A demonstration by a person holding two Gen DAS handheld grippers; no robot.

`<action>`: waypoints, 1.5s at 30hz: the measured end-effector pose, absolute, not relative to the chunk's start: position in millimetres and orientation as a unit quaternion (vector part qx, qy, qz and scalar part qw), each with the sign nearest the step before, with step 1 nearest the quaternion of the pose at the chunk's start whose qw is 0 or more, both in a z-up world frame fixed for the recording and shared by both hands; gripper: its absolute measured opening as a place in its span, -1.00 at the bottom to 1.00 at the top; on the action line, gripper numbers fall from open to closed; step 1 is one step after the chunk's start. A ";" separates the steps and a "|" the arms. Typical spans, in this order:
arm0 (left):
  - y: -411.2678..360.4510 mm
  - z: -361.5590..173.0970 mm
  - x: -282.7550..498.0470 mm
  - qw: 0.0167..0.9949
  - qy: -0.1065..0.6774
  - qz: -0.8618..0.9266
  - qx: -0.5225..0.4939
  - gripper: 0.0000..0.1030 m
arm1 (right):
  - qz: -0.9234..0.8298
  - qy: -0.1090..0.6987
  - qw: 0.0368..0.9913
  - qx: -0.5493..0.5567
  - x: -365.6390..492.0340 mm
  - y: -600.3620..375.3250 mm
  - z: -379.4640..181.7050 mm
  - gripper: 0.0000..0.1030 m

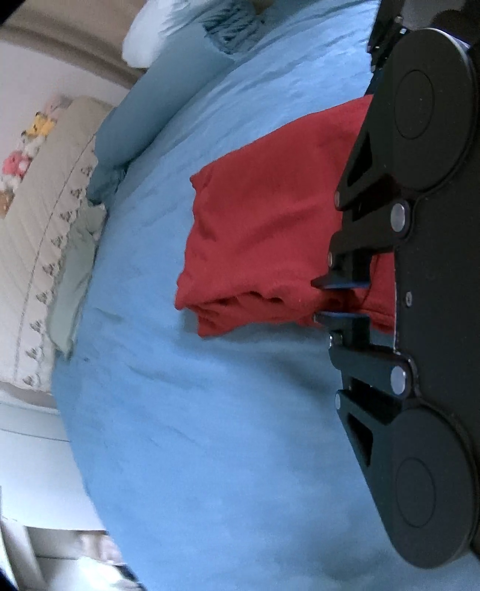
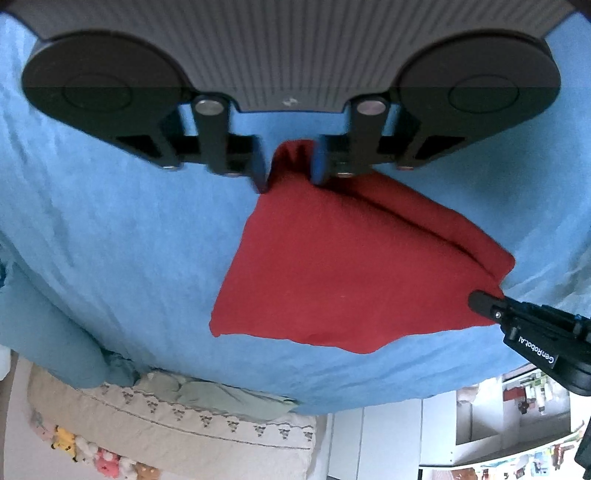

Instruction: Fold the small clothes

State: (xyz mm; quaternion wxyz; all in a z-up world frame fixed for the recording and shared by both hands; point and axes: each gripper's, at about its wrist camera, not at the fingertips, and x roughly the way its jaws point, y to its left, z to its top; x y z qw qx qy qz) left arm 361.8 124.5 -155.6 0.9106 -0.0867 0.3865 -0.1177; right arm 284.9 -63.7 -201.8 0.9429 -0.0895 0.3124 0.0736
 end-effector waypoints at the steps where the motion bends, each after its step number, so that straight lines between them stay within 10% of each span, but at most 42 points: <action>1: 122.4 -154.0 360.1 0.912 0.384 -0.119 -0.081 -0.80 | 0.073 0.310 0.944 -0.087 281.9 -65.1 -201.1 -0.60; 23: 100.0 -174.8 352.3 0.904 0.415 -0.098 0.016 -0.81 | 0.077 0.335 0.939 -0.019 270.1 -102.5 -202.8 -0.62; 26: 103.1 -164.3 346.3 0.908 0.409 -0.092 0.015 -0.57 | 0.095 0.337 0.936 -0.021 267.3 -106.9 -193.8 -0.57; 27: 104.1 -158.8 344.0 0.910 0.406 -0.087 0.014 -0.44 | 0.098 0.339 0.936 -0.017 265.3 -110.2 -188.6 -0.50; 29: 107.9 -143.3 343.0 0.915 0.394 -0.085 0.010 0.56 | 0.103 0.340 0.935 -0.009 263.0 -117.0 -177.3 0.02; 31: 112.7 -129.2 347.8 0.921 0.381 -0.083 0.005 1.00 | 0.105 0.332 0.937 -0.002 263.6 -124.1 -160.6 0.92; 45: 118.3 -162.4 499.9 0.840 0.506 -0.163 -0.106 0.83 | 0.137 0.473 0.847 0.200 422.3 -167.5 -146.6 1.00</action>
